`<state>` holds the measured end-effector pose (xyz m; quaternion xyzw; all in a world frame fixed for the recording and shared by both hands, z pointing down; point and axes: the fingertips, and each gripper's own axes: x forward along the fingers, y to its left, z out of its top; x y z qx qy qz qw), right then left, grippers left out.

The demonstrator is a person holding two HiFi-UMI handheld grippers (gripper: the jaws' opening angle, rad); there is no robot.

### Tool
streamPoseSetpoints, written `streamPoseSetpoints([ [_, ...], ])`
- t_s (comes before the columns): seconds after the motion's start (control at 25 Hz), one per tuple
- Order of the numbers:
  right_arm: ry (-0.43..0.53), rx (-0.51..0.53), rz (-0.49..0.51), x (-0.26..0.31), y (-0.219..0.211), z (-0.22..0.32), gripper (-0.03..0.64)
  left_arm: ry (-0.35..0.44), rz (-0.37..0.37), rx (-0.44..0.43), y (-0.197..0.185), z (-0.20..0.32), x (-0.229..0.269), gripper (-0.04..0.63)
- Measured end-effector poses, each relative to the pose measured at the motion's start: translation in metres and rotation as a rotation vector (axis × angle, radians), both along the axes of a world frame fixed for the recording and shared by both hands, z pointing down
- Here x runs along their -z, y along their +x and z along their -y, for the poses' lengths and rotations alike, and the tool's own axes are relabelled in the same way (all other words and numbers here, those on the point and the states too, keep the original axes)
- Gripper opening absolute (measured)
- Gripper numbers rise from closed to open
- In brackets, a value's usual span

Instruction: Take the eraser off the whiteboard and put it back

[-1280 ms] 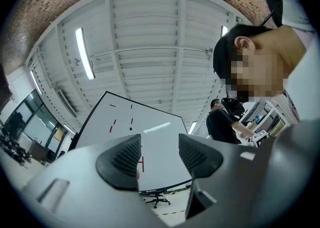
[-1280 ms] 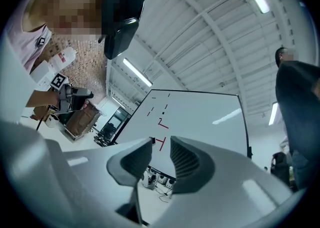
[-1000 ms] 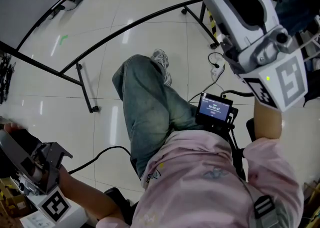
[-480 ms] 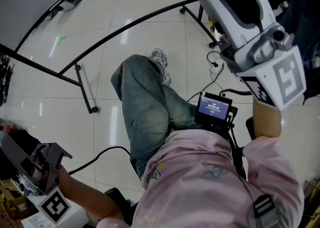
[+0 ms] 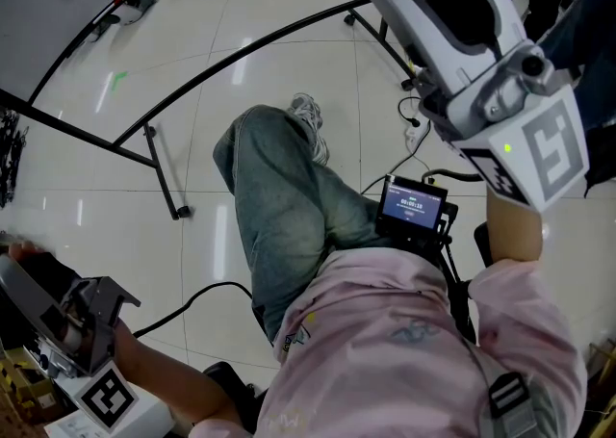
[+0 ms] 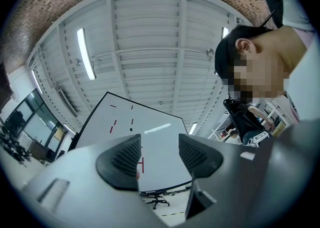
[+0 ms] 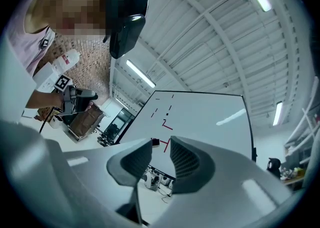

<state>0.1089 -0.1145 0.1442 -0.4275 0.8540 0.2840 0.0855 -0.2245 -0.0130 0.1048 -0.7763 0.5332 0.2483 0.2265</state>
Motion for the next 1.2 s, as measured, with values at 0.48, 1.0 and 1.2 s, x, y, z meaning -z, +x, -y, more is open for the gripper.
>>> streamPoseSetpoints([
  [0.48,-0.006,0.007,-0.008,-0.0002,-0.0046,0.0008,0.11,-0.011,0.003,-0.014,0.0018,0.0025,0.0014,0.241],
  [1.0,-0.009,0.024,-0.011,-0.0003,-0.0088,0.0014,0.109,-0.011,-0.003,-0.023,0.0034,0.0031,0.001,0.241],
  [1.2,-0.009,0.025,-0.009,0.0002,-0.0092,0.0013,0.11,-0.01,-0.006,-0.023,0.0026,0.0027,0.0012,0.241],
])
